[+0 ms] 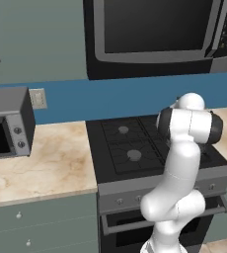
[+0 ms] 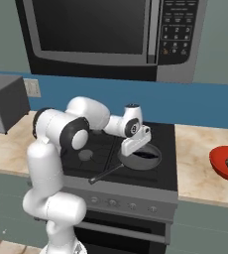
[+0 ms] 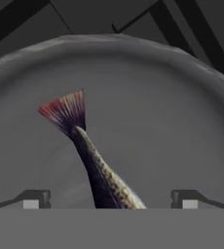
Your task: Place the fish on the plate and place the potato on the same plate.
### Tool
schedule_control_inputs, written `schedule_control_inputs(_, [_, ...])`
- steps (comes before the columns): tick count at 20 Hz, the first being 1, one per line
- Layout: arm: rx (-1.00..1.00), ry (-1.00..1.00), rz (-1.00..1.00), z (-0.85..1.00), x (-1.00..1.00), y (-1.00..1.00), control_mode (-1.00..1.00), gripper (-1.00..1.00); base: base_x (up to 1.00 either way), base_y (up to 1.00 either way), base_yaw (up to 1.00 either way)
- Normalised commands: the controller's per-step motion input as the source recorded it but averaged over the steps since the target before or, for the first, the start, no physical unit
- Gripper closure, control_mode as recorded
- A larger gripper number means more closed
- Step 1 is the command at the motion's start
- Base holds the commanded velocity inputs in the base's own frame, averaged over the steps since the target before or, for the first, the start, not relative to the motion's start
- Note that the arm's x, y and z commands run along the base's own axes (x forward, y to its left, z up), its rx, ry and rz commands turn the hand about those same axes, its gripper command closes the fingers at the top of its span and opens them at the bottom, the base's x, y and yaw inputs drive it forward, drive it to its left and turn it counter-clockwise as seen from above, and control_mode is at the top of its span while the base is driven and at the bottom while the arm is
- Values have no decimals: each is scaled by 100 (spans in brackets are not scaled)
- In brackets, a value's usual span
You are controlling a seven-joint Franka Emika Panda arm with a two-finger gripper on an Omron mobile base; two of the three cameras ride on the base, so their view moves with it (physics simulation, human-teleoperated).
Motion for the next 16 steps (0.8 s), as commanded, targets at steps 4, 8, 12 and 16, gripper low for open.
schedule_control_inputs(4, [0, 1, 0, -20, 6, -13, -100, -100, 0, 0, 0])
schedule_control_inputs(8, [0, 0, 0, -17, 0, 0, -100, -100, 0, 0, 0])
schedule_control_inputs(12, [3, 0, 0, -19, 0, 0, -100, 100, 0, 0, 0])
schedule_control_inputs(16, [2, 0, 0, -18, 0, 0, -100, 100, 0, 0, 0])
